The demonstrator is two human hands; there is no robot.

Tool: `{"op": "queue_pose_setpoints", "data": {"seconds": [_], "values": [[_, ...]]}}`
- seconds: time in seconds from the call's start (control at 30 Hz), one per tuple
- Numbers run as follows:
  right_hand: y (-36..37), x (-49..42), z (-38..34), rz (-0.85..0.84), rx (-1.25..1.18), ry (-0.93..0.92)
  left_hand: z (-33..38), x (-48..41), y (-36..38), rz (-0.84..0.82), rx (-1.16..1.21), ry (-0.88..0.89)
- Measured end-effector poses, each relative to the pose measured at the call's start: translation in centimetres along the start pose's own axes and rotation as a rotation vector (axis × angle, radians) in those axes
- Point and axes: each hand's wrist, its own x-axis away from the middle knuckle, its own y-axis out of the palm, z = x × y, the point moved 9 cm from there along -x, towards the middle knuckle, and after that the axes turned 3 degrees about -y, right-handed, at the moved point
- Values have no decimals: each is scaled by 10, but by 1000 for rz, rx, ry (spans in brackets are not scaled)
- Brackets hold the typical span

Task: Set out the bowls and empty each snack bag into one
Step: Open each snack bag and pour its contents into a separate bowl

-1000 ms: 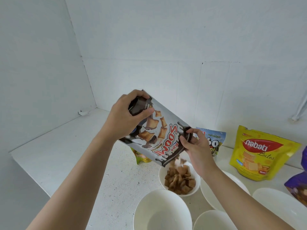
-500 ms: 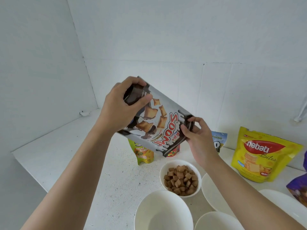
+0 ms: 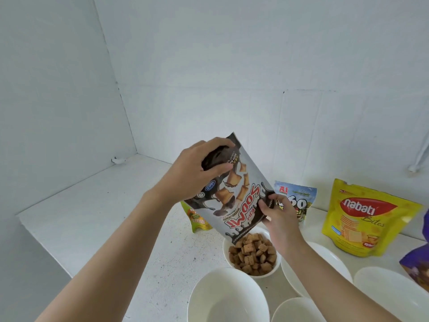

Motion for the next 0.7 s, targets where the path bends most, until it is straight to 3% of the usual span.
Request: {"op": "queue_pose_setpoints", "data": {"seconds": [0.2, 0.3, 0.47, 0.7], "values": [[21, -7, -39, -109, -87, -125, 16, 2, -32, 247, 73, 82], [23, -8, -40, -113, -68, -113, 16, 3, -31, 186, 69, 65], [-1, -3, 8, 10, 73, 130, -11, 13, 5, 9, 104, -52], [7, -5, -14, -42, 25, 41, -26, 23, -8, 166, 244, -122]]}}
